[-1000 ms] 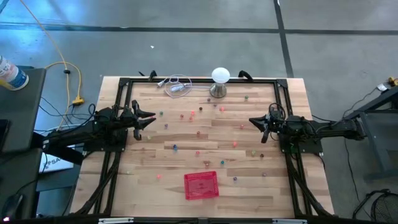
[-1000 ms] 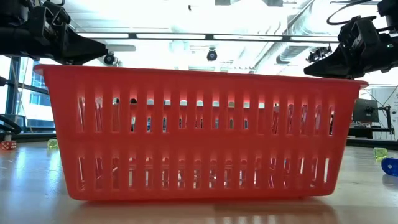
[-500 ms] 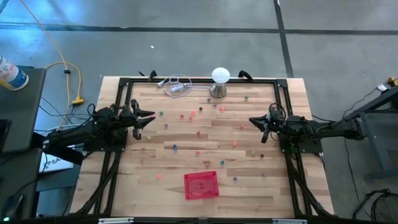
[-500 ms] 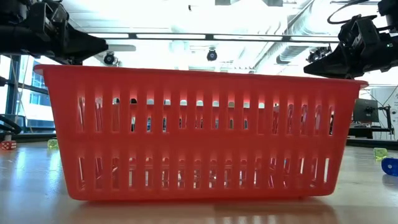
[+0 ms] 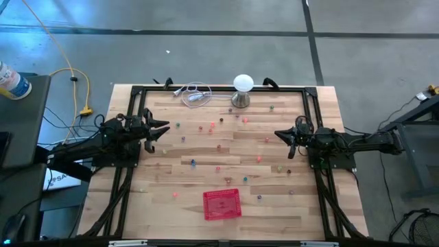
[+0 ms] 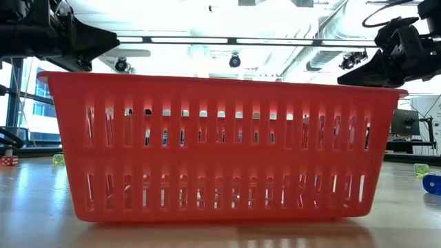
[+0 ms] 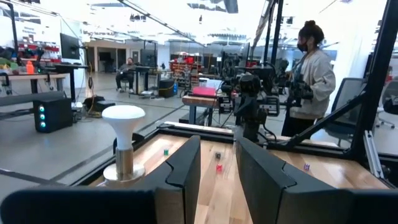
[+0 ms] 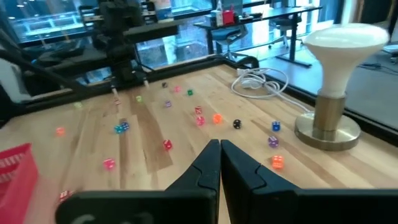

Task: Pick & Place Dice
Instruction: Put the red dice into the red bin

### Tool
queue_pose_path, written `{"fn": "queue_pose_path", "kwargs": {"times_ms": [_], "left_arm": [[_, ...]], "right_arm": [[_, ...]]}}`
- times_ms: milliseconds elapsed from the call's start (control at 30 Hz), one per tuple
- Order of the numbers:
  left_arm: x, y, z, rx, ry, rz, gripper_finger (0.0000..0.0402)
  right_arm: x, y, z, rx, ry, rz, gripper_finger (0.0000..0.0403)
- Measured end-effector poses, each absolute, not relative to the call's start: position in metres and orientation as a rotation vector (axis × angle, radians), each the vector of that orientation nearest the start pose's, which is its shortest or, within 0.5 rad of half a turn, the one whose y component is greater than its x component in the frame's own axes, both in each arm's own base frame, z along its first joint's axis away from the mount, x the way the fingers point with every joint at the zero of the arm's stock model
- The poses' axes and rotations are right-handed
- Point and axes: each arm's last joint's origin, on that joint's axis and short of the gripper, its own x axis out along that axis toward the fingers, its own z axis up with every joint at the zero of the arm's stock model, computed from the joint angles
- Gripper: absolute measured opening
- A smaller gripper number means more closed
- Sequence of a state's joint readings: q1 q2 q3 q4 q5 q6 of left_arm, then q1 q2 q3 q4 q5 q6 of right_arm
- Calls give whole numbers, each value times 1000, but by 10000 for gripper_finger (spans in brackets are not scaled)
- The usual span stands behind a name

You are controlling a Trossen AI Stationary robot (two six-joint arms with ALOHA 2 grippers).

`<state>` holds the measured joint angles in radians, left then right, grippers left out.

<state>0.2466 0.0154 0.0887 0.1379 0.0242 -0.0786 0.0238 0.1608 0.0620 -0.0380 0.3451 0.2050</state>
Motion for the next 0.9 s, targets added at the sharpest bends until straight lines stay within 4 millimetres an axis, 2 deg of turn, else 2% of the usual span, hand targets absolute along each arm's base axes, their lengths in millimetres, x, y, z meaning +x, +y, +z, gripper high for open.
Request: {"fn": "queue_pose_path", "kwargs": {"times_ms": [167,333,500,600,767,900], "left_arm": [[86,23,210,-47,-270,260,98],[86,21,215,-74,-320,194,98],[82,20,224,54,-409,210,98],[80,19,228,120,-449,223,98],[80,19,229,110,-465,220,98],[83,20,228,91,-439,217,98]], "right_arm": [[104,-7,168,153,108,-317,2],[105,-4,172,166,75,-223,2],[104,0,199,162,-118,-50,7],[102,1,221,95,-149,-46,26],[109,-1,254,50,19,-166,72],[116,-5,261,71,296,-371,104]]}}
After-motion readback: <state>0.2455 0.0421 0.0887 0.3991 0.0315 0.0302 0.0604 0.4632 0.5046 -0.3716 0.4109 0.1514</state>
